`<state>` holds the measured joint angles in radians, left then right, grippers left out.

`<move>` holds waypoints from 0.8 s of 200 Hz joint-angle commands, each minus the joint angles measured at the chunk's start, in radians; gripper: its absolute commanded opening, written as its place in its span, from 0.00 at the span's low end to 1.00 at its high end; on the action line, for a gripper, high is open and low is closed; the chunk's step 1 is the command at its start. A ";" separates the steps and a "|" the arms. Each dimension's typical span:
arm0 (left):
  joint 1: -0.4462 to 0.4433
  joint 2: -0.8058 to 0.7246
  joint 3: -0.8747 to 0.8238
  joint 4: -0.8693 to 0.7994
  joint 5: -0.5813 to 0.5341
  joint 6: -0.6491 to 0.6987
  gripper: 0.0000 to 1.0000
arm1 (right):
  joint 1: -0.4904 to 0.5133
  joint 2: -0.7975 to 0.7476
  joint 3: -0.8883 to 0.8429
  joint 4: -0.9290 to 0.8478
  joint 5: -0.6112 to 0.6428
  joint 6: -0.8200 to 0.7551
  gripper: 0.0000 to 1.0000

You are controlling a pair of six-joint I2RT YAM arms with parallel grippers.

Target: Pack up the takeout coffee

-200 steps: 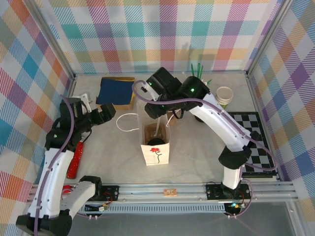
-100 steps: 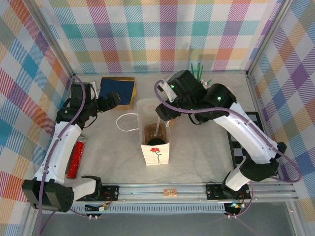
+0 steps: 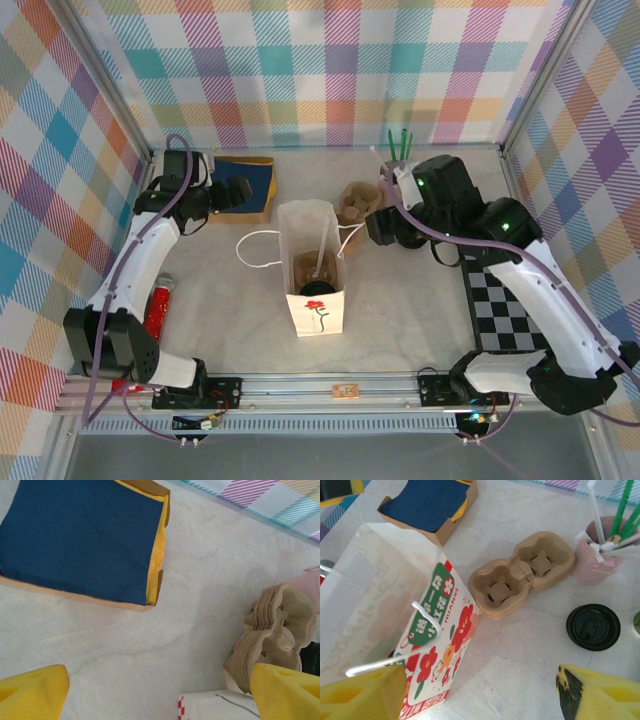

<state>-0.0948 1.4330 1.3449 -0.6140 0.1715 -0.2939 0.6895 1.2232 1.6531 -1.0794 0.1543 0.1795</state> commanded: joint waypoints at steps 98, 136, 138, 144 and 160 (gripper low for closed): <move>-0.096 0.467 0.475 -0.174 -0.096 0.139 0.79 | -0.168 -0.176 -0.267 0.101 -0.090 0.063 0.79; -0.117 0.609 0.626 -0.237 -0.157 0.167 0.74 | -0.194 -0.204 -0.310 0.101 -0.093 0.069 0.87; -0.117 0.615 0.632 -0.239 -0.158 0.169 0.73 | -0.195 -0.204 -0.313 0.100 -0.093 0.069 0.87; -0.117 0.632 0.649 -0.244 -0.160 0.172 0.72 | -0.197 -0.207 -0.320 0.100 -0.092 0.072 0.88; -0.117 0.682 0.691 -0.265 -0.171 0.182 0.69 | -0.204 -0.216 -0.346 0.099 -0.090 0.076 0.95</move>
<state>-0.2096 2.0712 1.9610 -0.8101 0.0452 -0.1509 0.4969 1.0256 1.3388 -1.0019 0.0765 0.2363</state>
